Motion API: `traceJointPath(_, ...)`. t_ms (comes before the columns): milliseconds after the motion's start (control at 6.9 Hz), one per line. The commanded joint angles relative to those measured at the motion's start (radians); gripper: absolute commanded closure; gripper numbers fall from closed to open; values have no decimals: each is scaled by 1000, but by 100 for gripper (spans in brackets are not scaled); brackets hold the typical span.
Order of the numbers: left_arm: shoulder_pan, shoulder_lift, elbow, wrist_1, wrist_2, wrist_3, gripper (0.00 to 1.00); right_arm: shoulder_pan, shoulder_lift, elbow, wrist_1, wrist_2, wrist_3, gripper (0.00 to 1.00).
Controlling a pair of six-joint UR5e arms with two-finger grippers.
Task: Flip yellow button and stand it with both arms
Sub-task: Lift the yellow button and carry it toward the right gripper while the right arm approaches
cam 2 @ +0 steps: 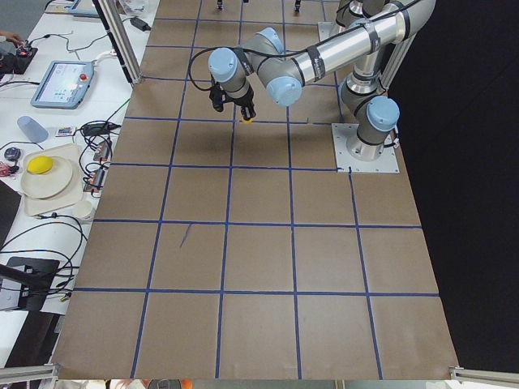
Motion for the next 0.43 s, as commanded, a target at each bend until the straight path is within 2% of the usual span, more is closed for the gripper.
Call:
traceJointPath(0,-28,13,32,-216,-268,-37,99,-2,5,-2,-2,26,0,0)
traceJointPath(145,-50,10,27,-256,-400,-51,99,-38,11,-14,-6,113,-11,0)
traceJointPath(290,-80,8,26,-276,-518,-98,99,-114,4,-20,4,129,-6,0)
